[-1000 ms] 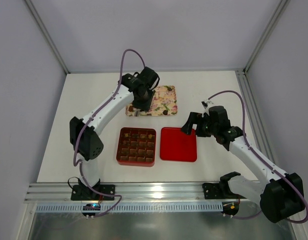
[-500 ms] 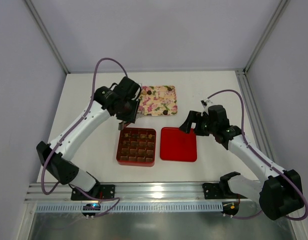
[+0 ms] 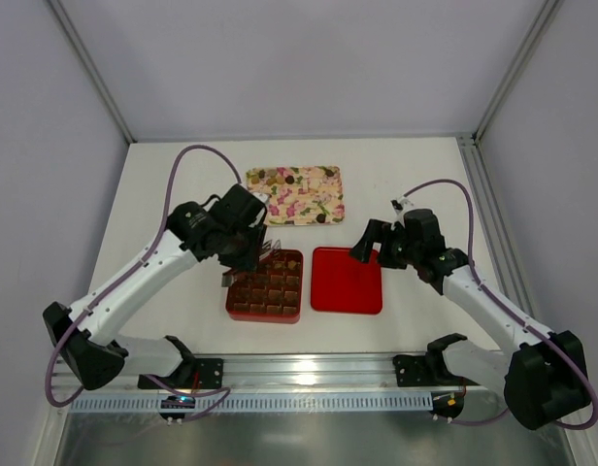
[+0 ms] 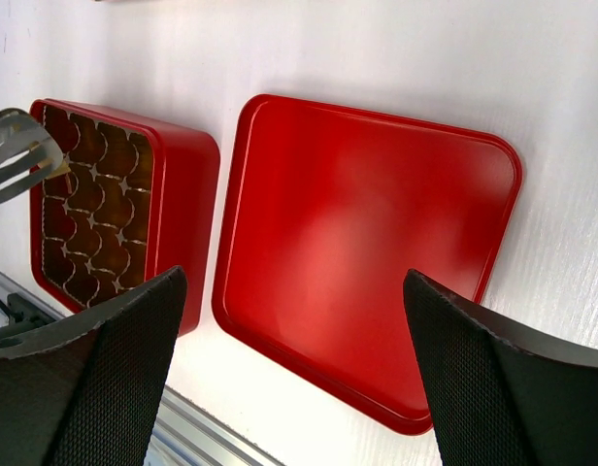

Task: Pack the chocolate

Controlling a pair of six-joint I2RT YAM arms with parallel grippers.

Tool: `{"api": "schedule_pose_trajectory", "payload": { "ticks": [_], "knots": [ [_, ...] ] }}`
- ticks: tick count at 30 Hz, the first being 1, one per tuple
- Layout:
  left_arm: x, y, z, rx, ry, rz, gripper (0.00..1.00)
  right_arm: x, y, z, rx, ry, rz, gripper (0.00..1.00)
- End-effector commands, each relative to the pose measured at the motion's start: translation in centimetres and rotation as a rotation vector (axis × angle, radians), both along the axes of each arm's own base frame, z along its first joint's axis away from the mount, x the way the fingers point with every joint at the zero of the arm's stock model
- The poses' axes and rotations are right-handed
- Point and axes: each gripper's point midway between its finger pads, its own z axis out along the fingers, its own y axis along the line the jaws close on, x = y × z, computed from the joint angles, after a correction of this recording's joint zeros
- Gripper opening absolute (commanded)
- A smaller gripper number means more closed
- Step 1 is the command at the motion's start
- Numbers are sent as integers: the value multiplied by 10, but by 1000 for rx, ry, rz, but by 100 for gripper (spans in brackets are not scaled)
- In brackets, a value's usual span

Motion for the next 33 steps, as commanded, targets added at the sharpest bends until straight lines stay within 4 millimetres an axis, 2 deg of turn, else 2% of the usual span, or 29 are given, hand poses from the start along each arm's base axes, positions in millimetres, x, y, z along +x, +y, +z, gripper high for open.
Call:
{"api": "schedule_pose_trajectory", "payload": {
  "ticks": [1,9,21,25,28,33],
  "knots": [
    [-8,-3,6,-58,-24,22,35,4,1,11,12,-53,-9,93],
    [-27,-6,-15,-65,6,3,35,1,0,8,12,-46,-7,92],
    [-26,-6,-20,-41,3,-2,40,0,1,6,20,-43,-6,92],
    [-20,-3,-8,-36,-36,11,40,1,2,8,22,-49,-3,92],
    [-11,-2,9,-30,-90,19,43,2,2,9,20,-52,3,92],
    [19,1,27,6,-146,49,45,3,4,9,20,-49,13,92]
  ]
}}
